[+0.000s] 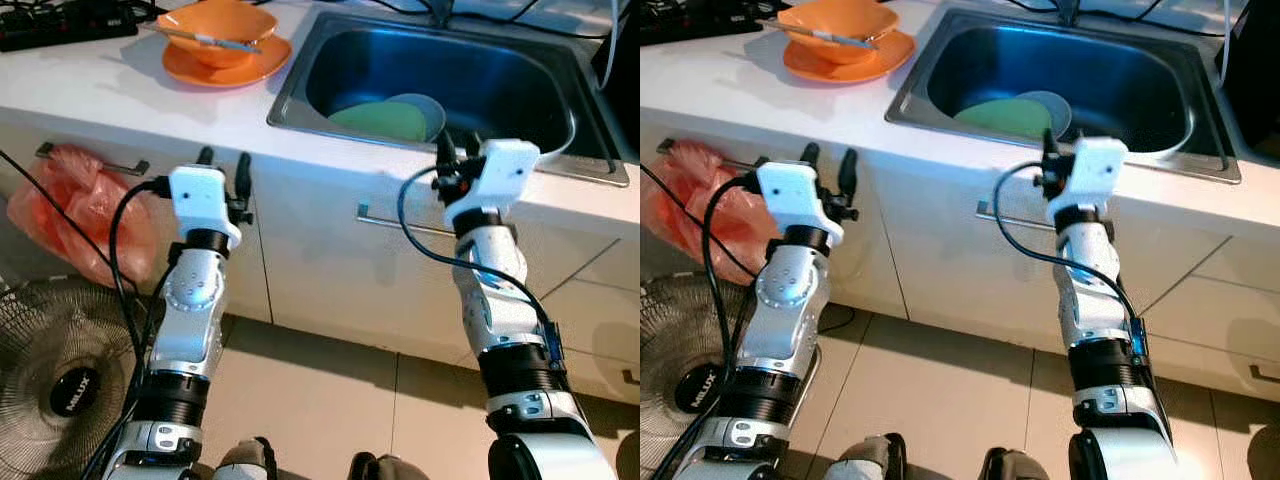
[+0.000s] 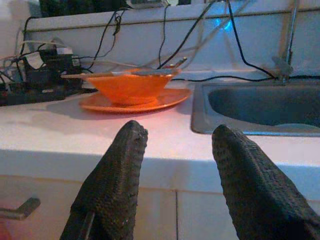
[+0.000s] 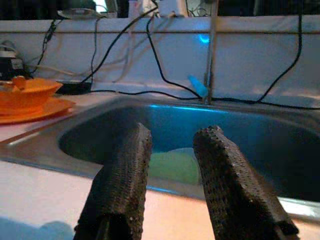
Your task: Kitchen organization
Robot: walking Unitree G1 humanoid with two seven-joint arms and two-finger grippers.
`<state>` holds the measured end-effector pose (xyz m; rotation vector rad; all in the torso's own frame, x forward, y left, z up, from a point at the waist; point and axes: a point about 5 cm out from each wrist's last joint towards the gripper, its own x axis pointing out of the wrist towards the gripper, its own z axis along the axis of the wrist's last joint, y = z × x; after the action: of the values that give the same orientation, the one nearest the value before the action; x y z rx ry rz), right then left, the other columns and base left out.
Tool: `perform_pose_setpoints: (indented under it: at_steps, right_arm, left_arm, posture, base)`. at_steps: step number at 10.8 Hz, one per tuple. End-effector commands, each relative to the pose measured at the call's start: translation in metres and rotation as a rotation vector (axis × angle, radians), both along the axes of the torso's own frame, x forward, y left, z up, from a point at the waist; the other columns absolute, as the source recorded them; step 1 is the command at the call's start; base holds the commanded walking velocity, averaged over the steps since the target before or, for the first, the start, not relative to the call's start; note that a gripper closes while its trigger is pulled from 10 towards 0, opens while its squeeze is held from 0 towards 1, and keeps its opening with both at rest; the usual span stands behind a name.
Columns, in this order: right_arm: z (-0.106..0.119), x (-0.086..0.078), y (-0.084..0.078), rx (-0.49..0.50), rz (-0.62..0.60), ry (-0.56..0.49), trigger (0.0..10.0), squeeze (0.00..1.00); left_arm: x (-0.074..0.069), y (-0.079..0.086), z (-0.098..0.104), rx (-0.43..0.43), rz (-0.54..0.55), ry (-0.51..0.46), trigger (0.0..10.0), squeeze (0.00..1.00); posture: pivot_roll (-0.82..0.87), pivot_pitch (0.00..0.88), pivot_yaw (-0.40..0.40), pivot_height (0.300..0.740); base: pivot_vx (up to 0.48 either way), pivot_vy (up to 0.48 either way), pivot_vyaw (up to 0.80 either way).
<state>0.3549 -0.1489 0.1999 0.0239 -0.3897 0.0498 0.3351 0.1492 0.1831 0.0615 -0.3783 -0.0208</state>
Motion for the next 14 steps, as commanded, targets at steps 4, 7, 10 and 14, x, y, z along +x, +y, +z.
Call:
perform_pose_setpoints:
  at_steps: [4,7,10,14]
  right_arm:
    - [0.009,-0.006,-0.002,-0.009,0.008,-0.017,10.0,0.00]
    - [0.009,-0.009,-0.002,-0.009,-0.012,0.021,10.0,0.00]
    - [-0.005,-0.004,0.000,-0.067,-0.049,0.179,10.0,0.00]
    - [0.003,-0.014,-0.001,-0.012,-0.035,0.175,10.0,0.00]
  left_arm:
    - [-0.006,0.007,0.008,0.006,0.020,-0.050,10.0,0.00]
    - [-0.010,0.006,0.011,-0.006,0.023,-0.052,10.0,0.00]
    - [-0.011,-0.002,0.013,-0.011,-0.002,-0.042,10.0,0.00]
    - [-0.024,-0.001,0.028,0.004,0.004,-0.024,10.0,0.00]
  posture:
    - [0.05,0.144,-0.050,0.740]
    - [0.06,0.117,-0.059,0.740]
    - [0.06,0.093,-0.069,0.740]
    - [0.05,0.078,-0.066,0.740]
  base:
    - [0.000,0.000,0.00]
    - [0.000,0.000,0.00]
    - [0.000,0.000,0.00]
    - [0.000,0.000,0.00]
